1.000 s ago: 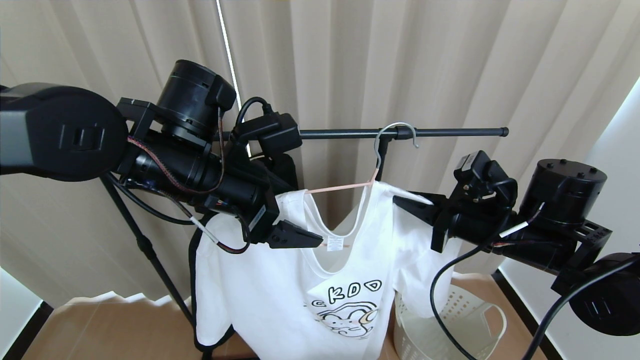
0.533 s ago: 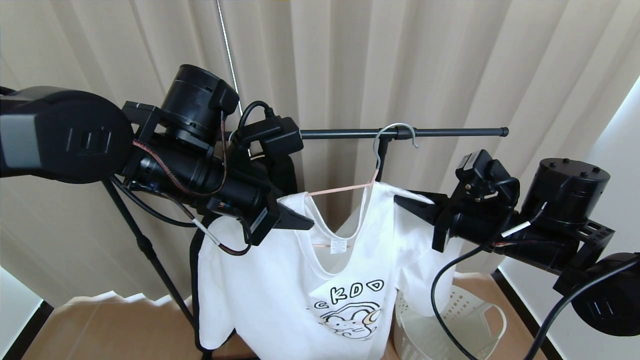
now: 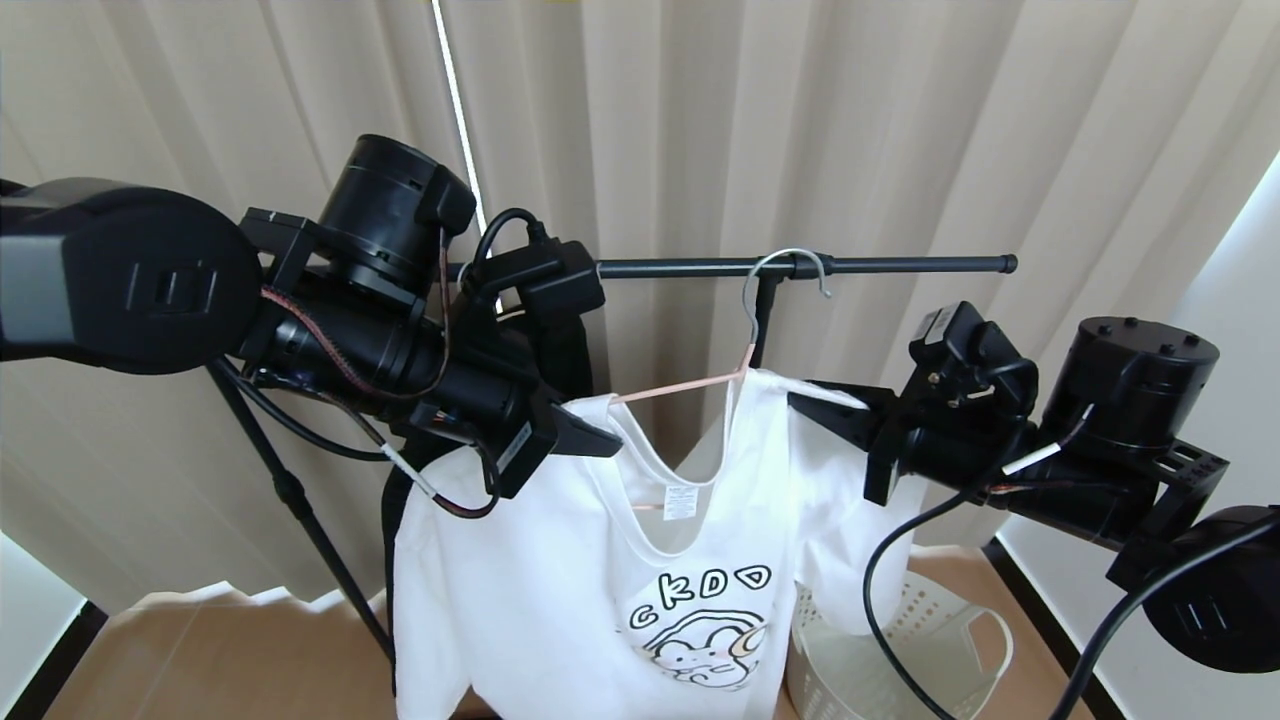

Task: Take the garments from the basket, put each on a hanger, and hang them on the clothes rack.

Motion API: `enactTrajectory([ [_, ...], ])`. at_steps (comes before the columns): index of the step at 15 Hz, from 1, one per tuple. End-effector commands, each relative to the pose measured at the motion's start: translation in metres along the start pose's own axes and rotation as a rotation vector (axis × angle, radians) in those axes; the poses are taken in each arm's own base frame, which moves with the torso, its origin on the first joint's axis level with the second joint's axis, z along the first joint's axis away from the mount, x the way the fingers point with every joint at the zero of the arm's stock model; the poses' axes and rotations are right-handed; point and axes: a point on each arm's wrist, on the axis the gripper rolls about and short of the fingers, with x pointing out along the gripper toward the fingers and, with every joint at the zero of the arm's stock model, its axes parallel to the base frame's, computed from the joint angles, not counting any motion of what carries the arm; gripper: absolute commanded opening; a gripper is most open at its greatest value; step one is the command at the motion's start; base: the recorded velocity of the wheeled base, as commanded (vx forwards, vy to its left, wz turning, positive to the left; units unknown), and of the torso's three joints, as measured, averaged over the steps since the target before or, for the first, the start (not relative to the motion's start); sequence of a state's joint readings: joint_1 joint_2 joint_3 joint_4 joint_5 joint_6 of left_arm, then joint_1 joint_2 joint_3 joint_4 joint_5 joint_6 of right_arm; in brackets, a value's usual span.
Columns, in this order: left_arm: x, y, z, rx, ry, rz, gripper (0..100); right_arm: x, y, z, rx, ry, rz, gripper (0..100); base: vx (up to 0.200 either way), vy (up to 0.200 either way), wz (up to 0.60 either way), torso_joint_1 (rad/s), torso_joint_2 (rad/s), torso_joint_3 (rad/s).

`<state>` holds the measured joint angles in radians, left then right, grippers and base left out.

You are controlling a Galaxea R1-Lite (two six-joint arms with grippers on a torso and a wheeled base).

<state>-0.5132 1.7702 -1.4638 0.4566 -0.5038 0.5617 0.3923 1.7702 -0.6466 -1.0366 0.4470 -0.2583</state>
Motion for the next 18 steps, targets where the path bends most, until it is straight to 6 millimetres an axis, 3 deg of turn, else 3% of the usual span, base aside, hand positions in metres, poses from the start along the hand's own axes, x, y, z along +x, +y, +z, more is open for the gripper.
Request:
enactTrajectory([
  [1,-0.002,-0.001,0.001,0.002,-0.005,0.004,0,-0.001,0.0,0.001,-0.003,-0.004,-0.001,0,0.0,0.0,0.0,0.0,0.0,0.0],
  [2,-0.003,0.0,0.001,0.002,-0.006,0.006,0,-0.002,0.0,0.003,-0.004,-0.006,-0.002,100,0.0,0.0,0.0,0.0,0.0,0.0],
  [10,-0.024,0.002,-0.005,0.008,-0.063,0.087,0,-0.017,-0.011,0.009,-0.03,-0.02,-0.057,100,0.0,0.0,0.0,0.0,0.0,0.0],
  [18,-0.054,-0.007,-0.036,0.06,-0.192,0.259,0,-0.021,-0.029,0.0,-0.078,0.013,-0.115,100,0.0,0.0,0.0,0.0,0.0,0.0],
])
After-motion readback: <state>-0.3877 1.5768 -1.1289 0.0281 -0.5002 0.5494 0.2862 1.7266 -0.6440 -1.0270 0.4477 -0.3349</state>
